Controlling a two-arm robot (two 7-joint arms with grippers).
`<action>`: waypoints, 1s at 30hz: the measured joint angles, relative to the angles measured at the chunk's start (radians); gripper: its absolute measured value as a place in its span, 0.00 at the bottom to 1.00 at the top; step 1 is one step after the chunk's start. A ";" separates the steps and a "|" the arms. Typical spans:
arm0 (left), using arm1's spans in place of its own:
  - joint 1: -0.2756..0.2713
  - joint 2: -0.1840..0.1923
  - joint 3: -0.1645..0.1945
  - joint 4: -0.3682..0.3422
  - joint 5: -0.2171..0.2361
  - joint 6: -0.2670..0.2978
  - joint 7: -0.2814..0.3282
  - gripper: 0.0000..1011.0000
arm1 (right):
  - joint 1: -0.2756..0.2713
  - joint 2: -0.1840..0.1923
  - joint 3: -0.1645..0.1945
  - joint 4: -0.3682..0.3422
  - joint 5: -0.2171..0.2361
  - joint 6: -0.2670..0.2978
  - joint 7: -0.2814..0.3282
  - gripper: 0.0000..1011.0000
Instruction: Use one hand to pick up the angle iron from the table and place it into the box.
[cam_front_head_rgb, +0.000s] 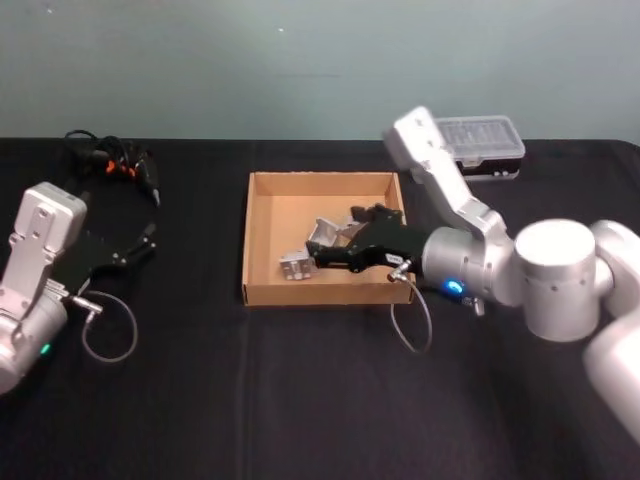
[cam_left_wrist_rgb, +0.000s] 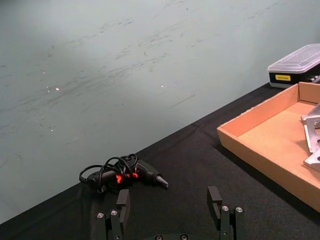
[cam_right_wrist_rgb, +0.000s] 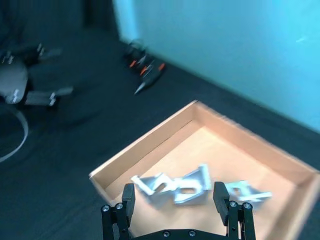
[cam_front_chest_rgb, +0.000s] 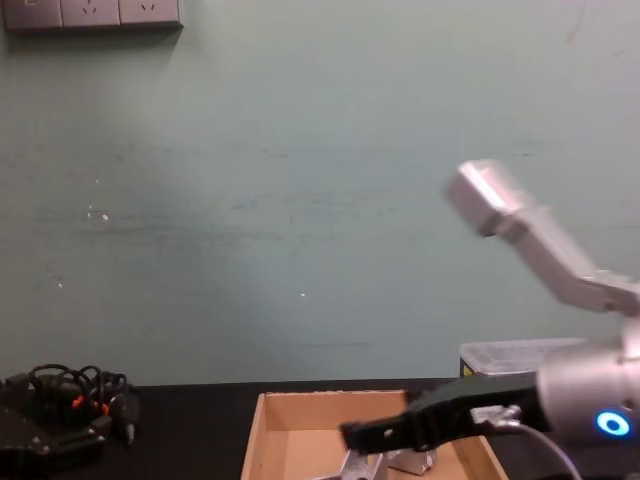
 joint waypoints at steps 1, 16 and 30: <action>0.000 0.000 0.000 0.000 0.000 0.000 0.000 1.00 | -0.041 0.004 0.027 -0.037 0.001 -0.029 -0.042 0.99; 0.000 0.000 0.000 0.000 0.000 0.000 0.000 1.00 | -0.271 -0.025 0.160 -0.137 -0.064 -0.308 -0.270 0.99; 0.000 0.000 0.000 0.000 0.000 0.000 0.000 1.00 | -0.283 -0.054 0.176 -0.119 -0.106 -0.317 -0.321 0.99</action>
